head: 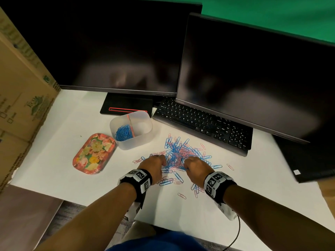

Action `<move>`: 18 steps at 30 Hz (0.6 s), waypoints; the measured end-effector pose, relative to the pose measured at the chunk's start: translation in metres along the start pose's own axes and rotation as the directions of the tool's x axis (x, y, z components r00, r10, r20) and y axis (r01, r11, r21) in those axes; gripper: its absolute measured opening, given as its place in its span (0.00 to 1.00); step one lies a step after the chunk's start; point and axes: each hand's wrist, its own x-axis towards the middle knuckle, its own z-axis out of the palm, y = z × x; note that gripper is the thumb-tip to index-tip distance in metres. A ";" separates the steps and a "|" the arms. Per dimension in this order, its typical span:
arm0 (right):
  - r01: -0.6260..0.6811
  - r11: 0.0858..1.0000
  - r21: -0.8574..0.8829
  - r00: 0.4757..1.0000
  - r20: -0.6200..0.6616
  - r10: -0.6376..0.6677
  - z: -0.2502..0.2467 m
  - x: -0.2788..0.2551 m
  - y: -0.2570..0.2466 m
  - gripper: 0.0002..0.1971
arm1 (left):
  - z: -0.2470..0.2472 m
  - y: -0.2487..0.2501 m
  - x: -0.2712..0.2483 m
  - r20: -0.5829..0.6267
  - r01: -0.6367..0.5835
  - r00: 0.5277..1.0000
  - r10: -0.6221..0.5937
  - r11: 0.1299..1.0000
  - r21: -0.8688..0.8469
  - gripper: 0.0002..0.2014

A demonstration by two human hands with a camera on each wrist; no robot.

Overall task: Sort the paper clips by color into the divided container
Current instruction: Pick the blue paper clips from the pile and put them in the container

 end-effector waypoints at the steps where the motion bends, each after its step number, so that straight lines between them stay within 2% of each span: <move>1: 0.000 1.000 0.006 1.000 -0.011 0.000 0.000 0.001 0.001 0.12 | 0.000 -0.001 0.001 -0.010 -0.007 1.000 0.007 1.000 -0.022 0.19; 6: -0.056 0.975 0.213 0.993 -0.086 0.075 -0.009 0.001 0.009 0.09 | -0.004 0.003 0.001 -0.117 -0.038 0.993 0.016 0.982 -0.184 0.13; 10: -0.137 0.856 0.499 0.972 -0.097 0.212 -0.021 -0.002 0.018 0.06 | -0.007 0.006 0.002 -0.160 0.021 0.983 -0.092 0.918 -0.397 0.06; 12: -0.146 0.714 0.685 0.972 -0.033 0.231 -0.026 -0.001 0.023 0.09 | -0.007 0.004 0.004 -0.156 0.037 0.978 -0.142 0.843 -0.536 0.10; 14: -0.157 0.483 0.861 0.977 0.063 0.204 -0.029 -0.001 0.028 0.14 | -0.009 0.001 0.005 -0.126 0.019 0.982 -0.142 0.734 -0.679 0.14; 16: -0.176 0.283 0.943 0.979 0.137 0.152 -0.034 -0.002 0.030 0.16 | -0.013 0.001 0.004 -0.086 0.001 0.990 -0.108 0.625 -0.781 0.20; 18: -0.199 0.132 0.971 0.976 0.184 0.116 -0.039 -0.006 0.028 0.17 | -0.018 0.005 0.002 -0.053 0.004 0.992 -0.111 0.457 -0.889 0.23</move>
